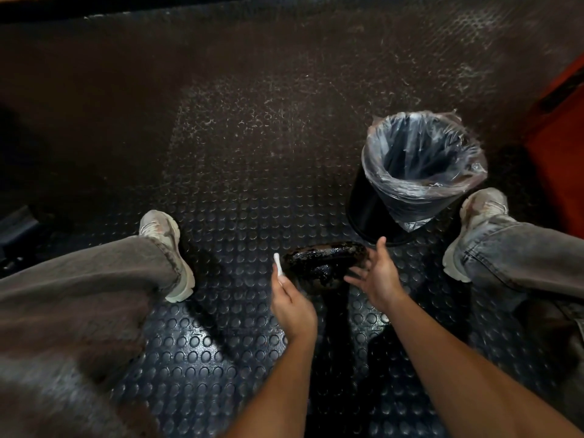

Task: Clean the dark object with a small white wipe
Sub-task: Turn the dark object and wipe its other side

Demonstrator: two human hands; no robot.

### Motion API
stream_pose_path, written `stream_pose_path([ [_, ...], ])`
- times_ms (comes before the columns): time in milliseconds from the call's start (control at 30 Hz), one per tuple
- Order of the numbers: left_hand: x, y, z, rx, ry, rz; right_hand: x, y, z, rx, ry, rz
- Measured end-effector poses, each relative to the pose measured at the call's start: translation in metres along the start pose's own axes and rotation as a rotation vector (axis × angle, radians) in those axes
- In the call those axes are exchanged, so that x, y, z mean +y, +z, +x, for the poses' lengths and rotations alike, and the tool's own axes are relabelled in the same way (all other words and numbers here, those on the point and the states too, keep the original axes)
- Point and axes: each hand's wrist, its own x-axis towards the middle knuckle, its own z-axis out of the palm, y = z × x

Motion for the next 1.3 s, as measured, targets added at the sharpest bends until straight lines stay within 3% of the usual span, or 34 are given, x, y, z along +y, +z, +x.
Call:
stream_pose_path([
  [100, -0.005, 0.004, 0.002, -0.054, -0.229, 0.031, 0.0, -0.001, 0.0, -0.009, -0.001, -0.005],
  [233, -0.001, 0.016, 0.035, -0.068, -0.612, -0.233, 0.0, -0.002, 0.001, -0.011, 0.006, -0.013],
  [300, 0.006, 0.017, 0.048, -0.036, -0.569, -0.283, 0.0, -0.003, 0.001, -0.014, 0.004, -0.015],
  [467, 0.02, -0.002, 0.022, 0.013, -0.061, -0.121, 0.001, -0.002, 0.001, -0.008, 0.002, 0.0],
  [533, 0.014, -0.007, 0.008, 0.029, 0.012, -0.037, 0.001, -0.002, 0.001, -0.004, 0.009, 0.002],
  [700, -0.003, -0.005, 0.014, -0.097, -0.205, 0.073, 0.0, -0.003, 0.003, -0.017, 0.02, -0.004],
  [800, 0.002, -0.004, 0.029, -0.12, -0.28, -0.045, -0.001, -0.003, 0.003, -0.021, 0.027, 0.001],
  [900, 0.016, -0.007, 0.035, -0.105, -0.156, -0.105, -0.002, -0.002, 0.002, -0.015, 0.029, 0.008],
  [1000, 0.014, -0.012, 0.024, -0.075, 0.066, -0.024, -0.002, -0.002, 0.0, -0.015, 0.027, 0.016],
  [1067, 0.001, -0.014, 0.015, -0.066, 0.126, 0.007, -0.001, -0.003, 0.0, -0.017, 0.022, 0.021],
  [1167, -0.014, -0.012, 0.006, -0.057, 0.0, 0.052, 0.0, -0.003, 0.0, -0.012, 0.016, 0.013],
  [1300, -0.018, 0.0, 0.023, -0.119, -0.364, -0.033, 0.0, -0.003, 0.0, -0.018, 0.015, -0.008],
])
